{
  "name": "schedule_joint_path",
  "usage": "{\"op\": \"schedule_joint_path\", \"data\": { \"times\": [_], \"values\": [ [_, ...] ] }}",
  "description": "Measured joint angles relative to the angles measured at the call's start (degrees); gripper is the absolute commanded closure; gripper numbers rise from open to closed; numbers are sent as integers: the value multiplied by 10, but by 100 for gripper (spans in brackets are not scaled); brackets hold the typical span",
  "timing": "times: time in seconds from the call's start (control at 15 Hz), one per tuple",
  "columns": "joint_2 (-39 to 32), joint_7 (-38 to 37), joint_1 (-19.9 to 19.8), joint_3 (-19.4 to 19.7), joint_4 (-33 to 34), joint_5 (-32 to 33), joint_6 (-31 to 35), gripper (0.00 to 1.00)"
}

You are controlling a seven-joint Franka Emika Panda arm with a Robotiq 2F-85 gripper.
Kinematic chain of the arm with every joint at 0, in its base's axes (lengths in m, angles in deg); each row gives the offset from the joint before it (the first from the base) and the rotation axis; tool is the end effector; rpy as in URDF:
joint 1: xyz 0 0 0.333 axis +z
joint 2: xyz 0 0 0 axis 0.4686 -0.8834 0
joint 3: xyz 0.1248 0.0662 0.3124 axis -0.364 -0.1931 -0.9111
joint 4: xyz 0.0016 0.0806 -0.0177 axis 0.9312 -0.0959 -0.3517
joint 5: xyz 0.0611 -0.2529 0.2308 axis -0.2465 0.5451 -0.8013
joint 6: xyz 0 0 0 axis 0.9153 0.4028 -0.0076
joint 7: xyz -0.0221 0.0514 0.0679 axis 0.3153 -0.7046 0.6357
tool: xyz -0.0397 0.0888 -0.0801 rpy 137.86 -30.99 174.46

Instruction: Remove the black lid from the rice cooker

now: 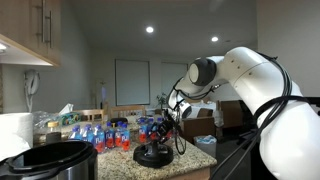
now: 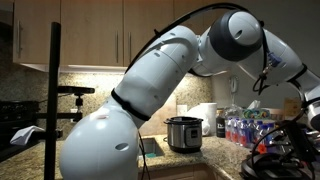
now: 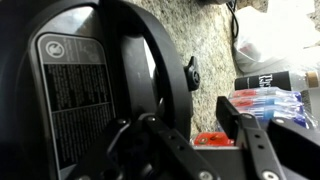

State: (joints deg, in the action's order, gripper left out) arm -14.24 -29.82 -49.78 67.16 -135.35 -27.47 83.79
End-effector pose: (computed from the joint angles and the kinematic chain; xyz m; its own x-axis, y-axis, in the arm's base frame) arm 0.6073 -0.2201 0.2864 0.8332 -0.4453 -0.3278 -0.4993 -0.3513 -0.7920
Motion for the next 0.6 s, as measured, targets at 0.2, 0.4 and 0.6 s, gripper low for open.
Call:
{"op": "schedule_joint_path", "data": {
  "times": [0.2,0.4,0.6],
  "values": [
    [5,0,-10,1,0,0,-24,1],
    [15,0,-18,7,0,1,-54,0],
    [38,0,-19,23,-6,12,-72,0]
  ]
}}
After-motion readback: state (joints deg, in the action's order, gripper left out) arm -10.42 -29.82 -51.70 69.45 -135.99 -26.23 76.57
